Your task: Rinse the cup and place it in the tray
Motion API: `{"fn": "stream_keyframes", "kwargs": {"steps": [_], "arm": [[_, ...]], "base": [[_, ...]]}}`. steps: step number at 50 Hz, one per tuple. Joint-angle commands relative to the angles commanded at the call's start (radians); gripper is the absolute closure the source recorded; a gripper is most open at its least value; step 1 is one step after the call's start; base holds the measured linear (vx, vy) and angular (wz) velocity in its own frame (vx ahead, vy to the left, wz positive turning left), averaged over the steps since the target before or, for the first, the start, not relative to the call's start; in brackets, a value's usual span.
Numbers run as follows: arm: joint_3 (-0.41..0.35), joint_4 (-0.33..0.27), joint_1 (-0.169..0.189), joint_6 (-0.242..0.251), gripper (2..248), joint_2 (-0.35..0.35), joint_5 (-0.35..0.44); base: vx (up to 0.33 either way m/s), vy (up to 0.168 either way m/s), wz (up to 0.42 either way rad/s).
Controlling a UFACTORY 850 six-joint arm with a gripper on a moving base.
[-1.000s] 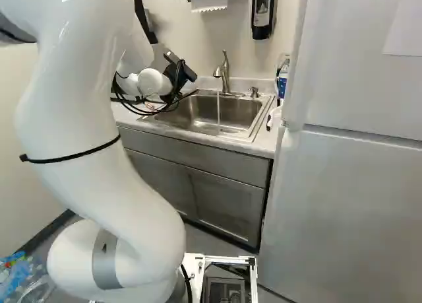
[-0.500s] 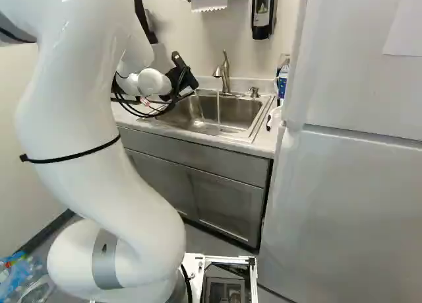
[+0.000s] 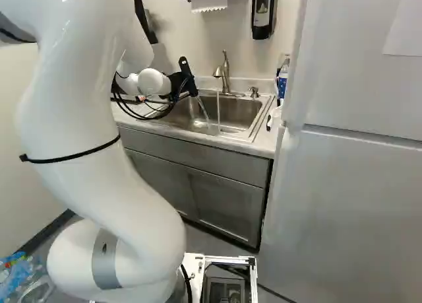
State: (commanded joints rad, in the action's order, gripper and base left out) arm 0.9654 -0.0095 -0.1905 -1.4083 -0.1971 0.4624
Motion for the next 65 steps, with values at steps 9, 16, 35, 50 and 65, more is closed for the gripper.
{"fn": "stream_keyframes", "kwargs": {"steps": [9,16,35,50,65], "arm": [[0.000,0.000,0.000,-0.095,126,0.000,0.000],[0.000,0.000,0.000,-0.168,126,0.000,0.000],[0.000,0.000,0.000,-0.368,126,0.000,0.000],[0.000,0.000,0.000,-0.526,126,0.000,0.000],[0.000,0.000,0.000,-0.526,126,0.000,0.000]], "base": [[0.000,0.000,0.000],[0.000,0.000,0.000],[0.000,0.000,0.000],[0.000,0.000,0.000],[0.000,0.000,0.000]]}}
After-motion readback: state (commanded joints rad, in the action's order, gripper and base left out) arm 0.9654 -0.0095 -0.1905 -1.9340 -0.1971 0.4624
